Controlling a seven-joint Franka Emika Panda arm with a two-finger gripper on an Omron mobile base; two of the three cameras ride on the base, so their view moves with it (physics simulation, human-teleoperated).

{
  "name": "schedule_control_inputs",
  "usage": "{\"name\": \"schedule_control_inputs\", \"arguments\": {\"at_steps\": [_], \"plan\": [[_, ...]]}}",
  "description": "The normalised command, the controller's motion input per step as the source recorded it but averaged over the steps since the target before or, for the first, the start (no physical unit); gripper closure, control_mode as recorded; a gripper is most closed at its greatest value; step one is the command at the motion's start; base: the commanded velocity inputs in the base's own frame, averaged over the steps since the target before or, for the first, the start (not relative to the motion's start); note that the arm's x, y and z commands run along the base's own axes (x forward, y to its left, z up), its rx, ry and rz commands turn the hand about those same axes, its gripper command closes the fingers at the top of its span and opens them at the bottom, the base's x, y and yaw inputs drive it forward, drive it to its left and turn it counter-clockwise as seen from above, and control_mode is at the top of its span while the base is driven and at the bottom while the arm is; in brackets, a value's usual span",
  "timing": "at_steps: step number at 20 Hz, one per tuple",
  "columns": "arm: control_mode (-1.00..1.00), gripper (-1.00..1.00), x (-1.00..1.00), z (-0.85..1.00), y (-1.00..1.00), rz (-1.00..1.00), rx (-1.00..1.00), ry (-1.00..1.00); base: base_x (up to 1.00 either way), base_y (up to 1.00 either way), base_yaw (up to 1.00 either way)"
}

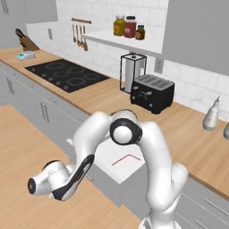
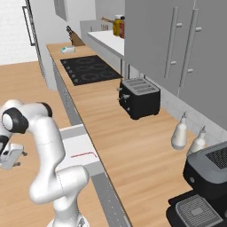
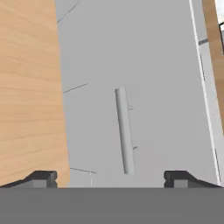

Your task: Take a straw from the drawer in front and place it inside the glass cup on the dining counter.

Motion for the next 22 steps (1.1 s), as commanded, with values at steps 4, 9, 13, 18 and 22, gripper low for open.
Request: {"name": "schedule_control_inputs", "arguments": {"at_steps": [4, 9, 13, 18, 22], "plan": [[-1.0, -1.0, -0.06, 1.0, -0.64, 0.0, 0.4, -0.04, 0.0, 0.0, 0.0], [-1.0, -1.0, 0.11, 1.0, -0.85, 0.0, 0.34, 0.0, 0.0, 0.0, 0.0], [-1.0, -1.0, 0.48, 0.8, -0.9, -0.01, 0.31, 0.04, 0.0, 0.0, 0.0], [-1.0, -1.0, 0.87, 0.26, -0.62, -0.03, 0.19, 0.21, 0.0, 0.0, 0.0], [-1.0, -1.0, 0.98, -0.46, -0.14, -0.02, 0.01, 0.34, 0.0, 0.0, 0.0]]}}
